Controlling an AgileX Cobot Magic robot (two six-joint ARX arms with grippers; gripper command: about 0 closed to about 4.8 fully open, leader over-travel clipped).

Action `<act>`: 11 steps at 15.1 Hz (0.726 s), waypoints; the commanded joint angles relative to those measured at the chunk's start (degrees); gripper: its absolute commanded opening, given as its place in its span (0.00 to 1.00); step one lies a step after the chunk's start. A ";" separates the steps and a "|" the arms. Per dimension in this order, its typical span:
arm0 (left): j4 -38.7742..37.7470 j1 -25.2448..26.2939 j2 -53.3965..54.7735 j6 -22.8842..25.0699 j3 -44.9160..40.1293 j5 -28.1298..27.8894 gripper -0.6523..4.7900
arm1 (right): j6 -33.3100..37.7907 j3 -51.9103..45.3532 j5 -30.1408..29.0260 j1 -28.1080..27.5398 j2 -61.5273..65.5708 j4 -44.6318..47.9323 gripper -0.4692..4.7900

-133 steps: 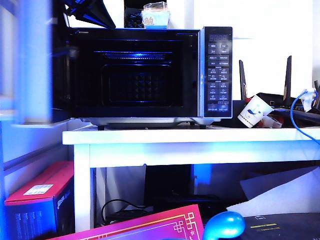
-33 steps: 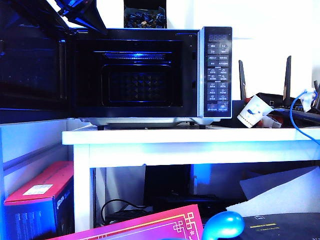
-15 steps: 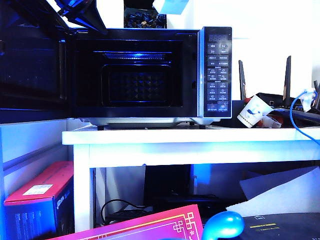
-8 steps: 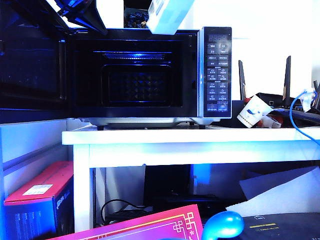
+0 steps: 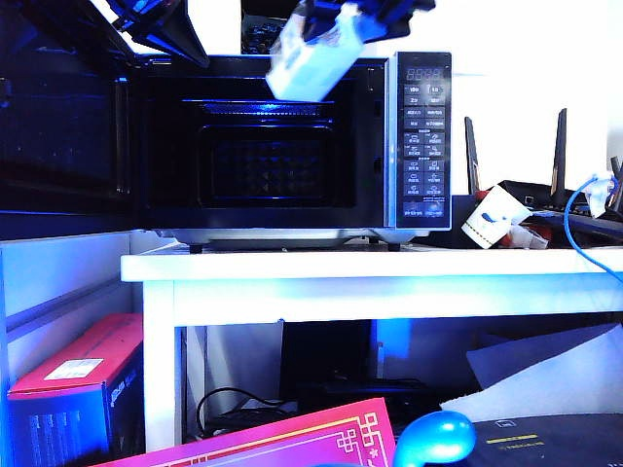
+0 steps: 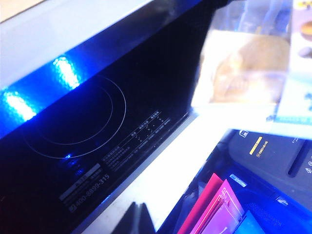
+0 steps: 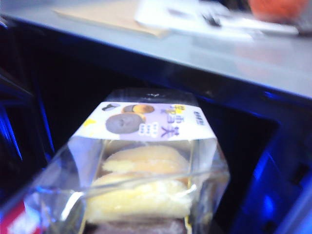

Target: Open the microwave door, place the box of snacks from the top of the microwave inside, then close the microwave door.

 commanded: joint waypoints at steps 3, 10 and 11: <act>-2.47 0.04 0.37 -1.22 -0.31 0.31 0.11 | 0.13 -5.62 -0.15 0.04 2.12 15.56 0.63; -2.45 0.04 0.37 -1.22 -0.31 0.31 0.11 | 0.04 -5.60 2.23 0.02 8.92 23.12 0.63; -2.45 0.04 0.37 -1.25 -0.28 0.31 0.11 | -0.28 -5.60 2.27 0.02 10.23 25.29 0.63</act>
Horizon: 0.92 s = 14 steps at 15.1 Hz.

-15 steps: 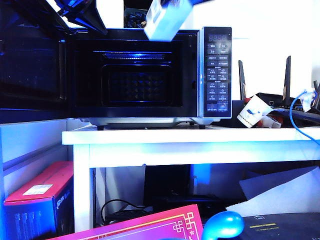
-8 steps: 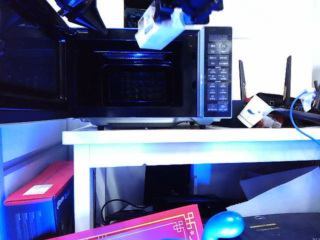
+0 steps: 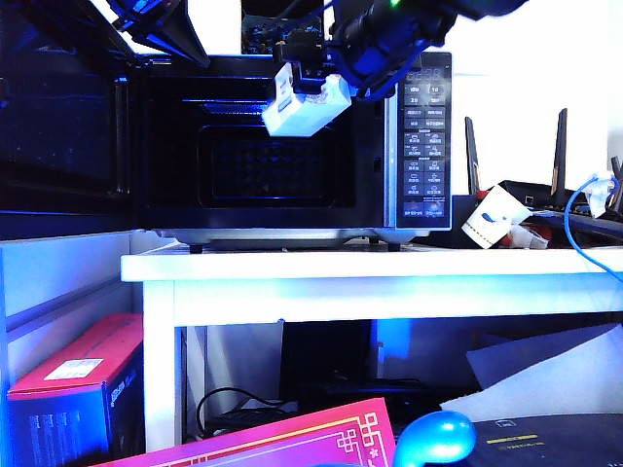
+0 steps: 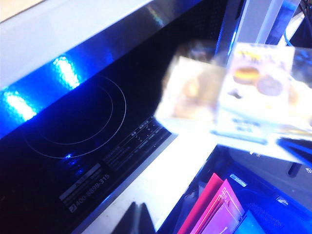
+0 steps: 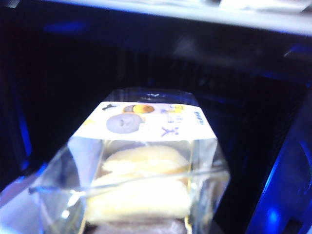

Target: Open the microwave door, place the box of snacks from the top of the microwave inside, then close the microwave door.

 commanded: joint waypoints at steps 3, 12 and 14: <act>-2.43 0.07 0.37 -1.20 -0.28 0.31 0.11 | -0.28 0.42 0.50 0.04 4.76 8.07 0.63; -2.43 0.07 0.37 -1.20 -0.31 0.42 0.11 | -0.68 1.20 1.29 0.02 10.08 16.61 0.63; -2.45 0.07 0.37 -1.20 -0.31 0.50 0.11 | -0.70 3.63 1.29 0.02 12.26 16.46 0.63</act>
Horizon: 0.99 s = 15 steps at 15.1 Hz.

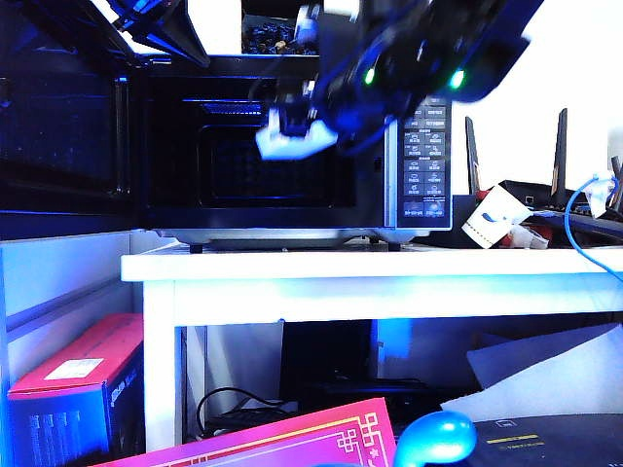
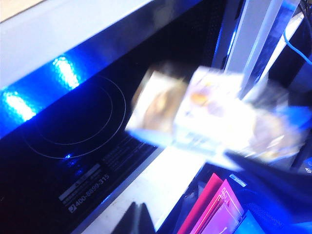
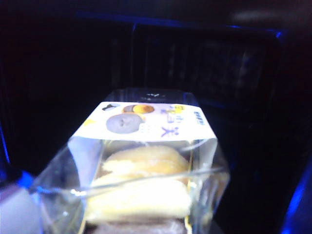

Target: Open the microwave door, place the box of snacks from the top of the microwave inside, then close the microwave door.

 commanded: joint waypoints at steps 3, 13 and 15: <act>-2.47 0.07 0.39 -1.22 -0.31 0.46 0.11 | -0.22 8.52 0.28 -0.26 5.09 1.70 0.63; -2.45 0.07 0.39 -1.22 -0.28 0.46 0.11 | -0.24 24.68 -0.66 -0.72 17.88 -0.79 0.63; -2.45 0.07 0.39 -1.22 -0.28 0.46 0.11 | -0.24 28.76 -0.63 -0.74 20.52 -2.67 0.63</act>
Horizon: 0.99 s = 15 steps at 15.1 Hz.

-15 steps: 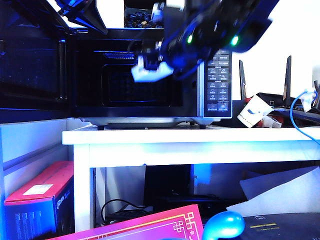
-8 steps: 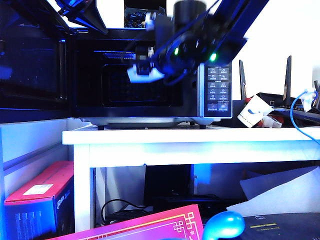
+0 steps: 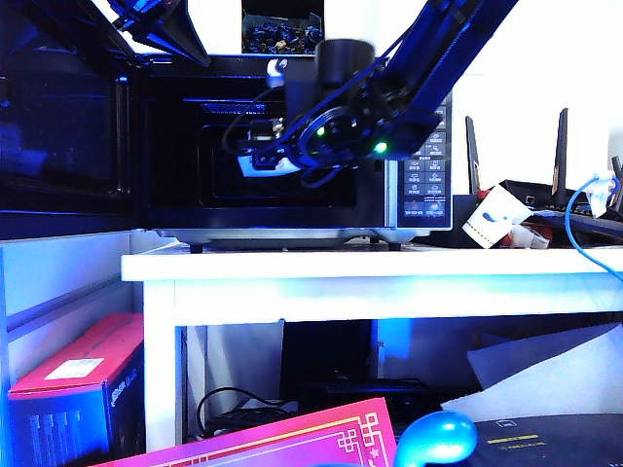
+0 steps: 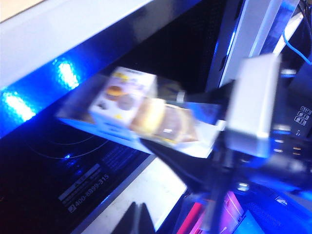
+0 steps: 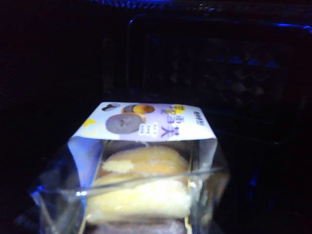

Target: Open the microwave door, place the box of snacks from the top of the microwave inside, then close the microwave door.

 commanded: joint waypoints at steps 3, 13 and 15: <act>-2.43 0.07 0.39 -1.22 -0.33 0.39 0.11 | -0.02 10.69 -0.59 -0.24 5.73 -2.95 0.63; -2.38 0.07 0.39 -1.22 -0.33 0.39 0.11 | 0.26 20.26 -1.99 -2.45 12.61 -5.42 0.63; -2.38 0.07 0.39 -1.22 -0.33 0.39 0.11 | 0.26 25.70 -2.86 -2.43 14.97 -7.10 0.63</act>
